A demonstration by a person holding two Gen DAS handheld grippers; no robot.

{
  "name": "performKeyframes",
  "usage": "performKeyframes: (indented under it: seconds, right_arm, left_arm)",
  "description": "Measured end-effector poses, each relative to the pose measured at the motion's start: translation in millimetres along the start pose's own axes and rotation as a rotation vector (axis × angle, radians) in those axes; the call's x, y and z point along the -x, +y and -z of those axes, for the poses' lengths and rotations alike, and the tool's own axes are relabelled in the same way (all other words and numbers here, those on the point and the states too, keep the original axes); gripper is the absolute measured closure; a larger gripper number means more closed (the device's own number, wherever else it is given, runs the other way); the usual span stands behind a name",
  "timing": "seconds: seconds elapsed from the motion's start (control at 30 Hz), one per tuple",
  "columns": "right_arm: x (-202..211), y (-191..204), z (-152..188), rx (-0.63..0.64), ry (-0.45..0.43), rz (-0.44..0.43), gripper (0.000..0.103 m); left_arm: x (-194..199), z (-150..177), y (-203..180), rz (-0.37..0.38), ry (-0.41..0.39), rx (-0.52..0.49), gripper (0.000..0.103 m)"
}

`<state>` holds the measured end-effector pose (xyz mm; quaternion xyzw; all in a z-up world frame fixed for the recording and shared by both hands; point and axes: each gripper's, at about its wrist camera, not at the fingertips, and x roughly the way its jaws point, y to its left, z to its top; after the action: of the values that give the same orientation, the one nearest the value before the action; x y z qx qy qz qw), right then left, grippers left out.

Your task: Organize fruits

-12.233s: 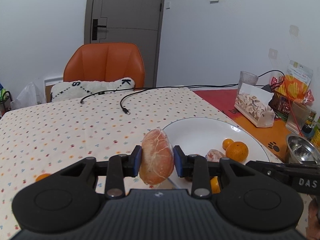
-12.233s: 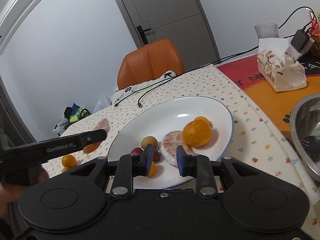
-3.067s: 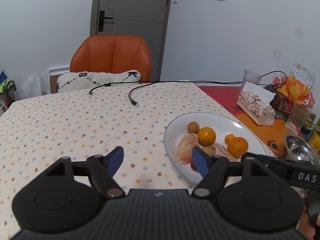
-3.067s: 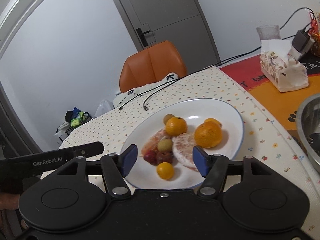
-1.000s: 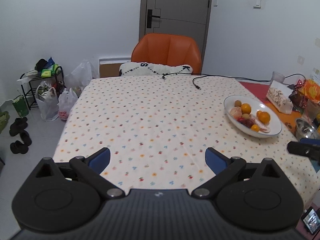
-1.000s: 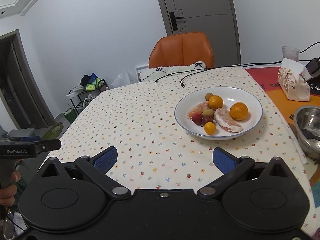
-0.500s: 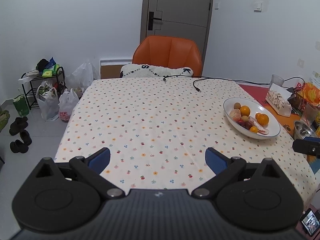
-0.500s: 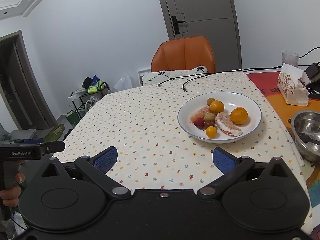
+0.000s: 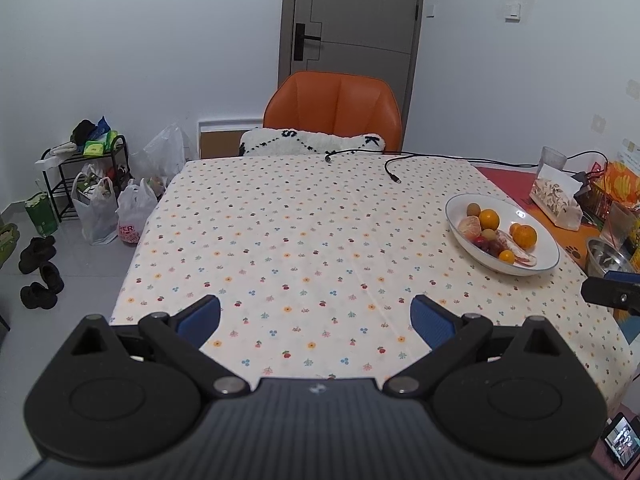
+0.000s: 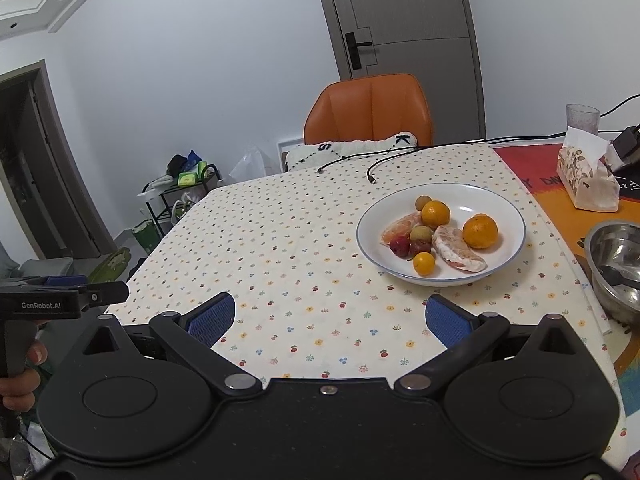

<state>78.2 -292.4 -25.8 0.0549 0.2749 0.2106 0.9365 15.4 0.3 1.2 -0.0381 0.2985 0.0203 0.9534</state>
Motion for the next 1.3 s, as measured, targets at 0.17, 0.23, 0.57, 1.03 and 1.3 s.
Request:
performKeyframes:
  seconds: [0.17,0.23,0.57,1.03,1.3]
  right_arm:
    - [-0.7,0.1,0.2,-0.001,0.003,0.0,0.0]
    - [-0.5,0.0,0.2,0.001,0.001,0.001,0.0]
    - [-0.1,-0.4,-0.2,0.003,0.001,0.0,0.0]
    - [0.0,0.3,-1.2,0.004,0.004,0.003,0.0]
    - [2.4,0.5,-3.1,0.009,-0.004,0.007,0.0]
  left_arm:
    - [-0.3,0.3,0.1,0.002,0.001,-0.001,0.003]
    - [-0.2,0.8,-0.5,0.005,0.0,-0.002,0.003]
    - [-2.1,3.9,-5.5,0.013,0.006,-0.01,0.003]
    - [-2.1,3.6,-7.2,0.016,0.006,-0.012,0.003]
    - [-1.1,3.3,-7.3,0.017,0.004,-0.012,0.003]
